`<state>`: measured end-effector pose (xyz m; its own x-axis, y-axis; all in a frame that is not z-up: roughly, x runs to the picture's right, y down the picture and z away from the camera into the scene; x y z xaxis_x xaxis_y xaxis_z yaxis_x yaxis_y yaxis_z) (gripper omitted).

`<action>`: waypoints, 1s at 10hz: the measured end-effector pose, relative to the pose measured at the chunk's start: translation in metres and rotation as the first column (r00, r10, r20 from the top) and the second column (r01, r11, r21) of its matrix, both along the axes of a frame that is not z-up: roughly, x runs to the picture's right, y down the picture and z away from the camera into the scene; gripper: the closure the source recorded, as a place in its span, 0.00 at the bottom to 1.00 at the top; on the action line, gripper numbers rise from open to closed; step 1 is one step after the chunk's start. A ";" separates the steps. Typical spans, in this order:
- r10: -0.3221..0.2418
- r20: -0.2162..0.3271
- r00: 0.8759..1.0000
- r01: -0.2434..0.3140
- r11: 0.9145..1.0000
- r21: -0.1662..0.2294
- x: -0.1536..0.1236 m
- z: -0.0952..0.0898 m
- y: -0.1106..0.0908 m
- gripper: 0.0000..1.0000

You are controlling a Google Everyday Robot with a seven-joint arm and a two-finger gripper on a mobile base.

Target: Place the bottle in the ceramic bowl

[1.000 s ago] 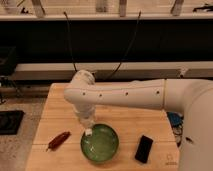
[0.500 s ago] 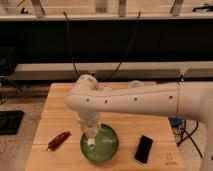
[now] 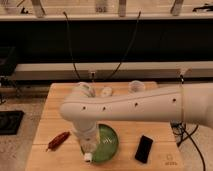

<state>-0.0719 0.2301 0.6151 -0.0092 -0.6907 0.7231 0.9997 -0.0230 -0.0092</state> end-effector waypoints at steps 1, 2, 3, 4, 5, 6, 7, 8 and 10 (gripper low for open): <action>-0.001 -0.005 1.000 0.001 1.000 -0.003 0.000 0.002 0.000 0.24; -0.005 -0.013 1.000 0.004 1.000 -0.010 0.000 0.009 -0.002 0.20; -0.016 -0.023 1.000 0.015 1.000 -0.023 0.001 0.028 -0.008 0.20; -0.022 -0.028 0.999 0.021 0.999 -0.031 0.002 0.044 -0.012 0.20; -0.027 -0.033 0.999 0.025 0.999 -0.044 0.003 0.067 -0.016 0.20; -0.028 -0.038 0.999 0.026 0.998 -0.052 0.006 0.083 -0.017 0.20; -0.027 -0.043 0.999 0.024 0.998 -0.062 0.010 0.100 -0.018 0.20; -0.026 -0.045 0.999 0.023 0.998 -0.061 0.013 0.104 -0.018 0.20; -0.017 -0.042 0.999 0.015 0.998 -0.054 0.015 0.105 -0.022 0.27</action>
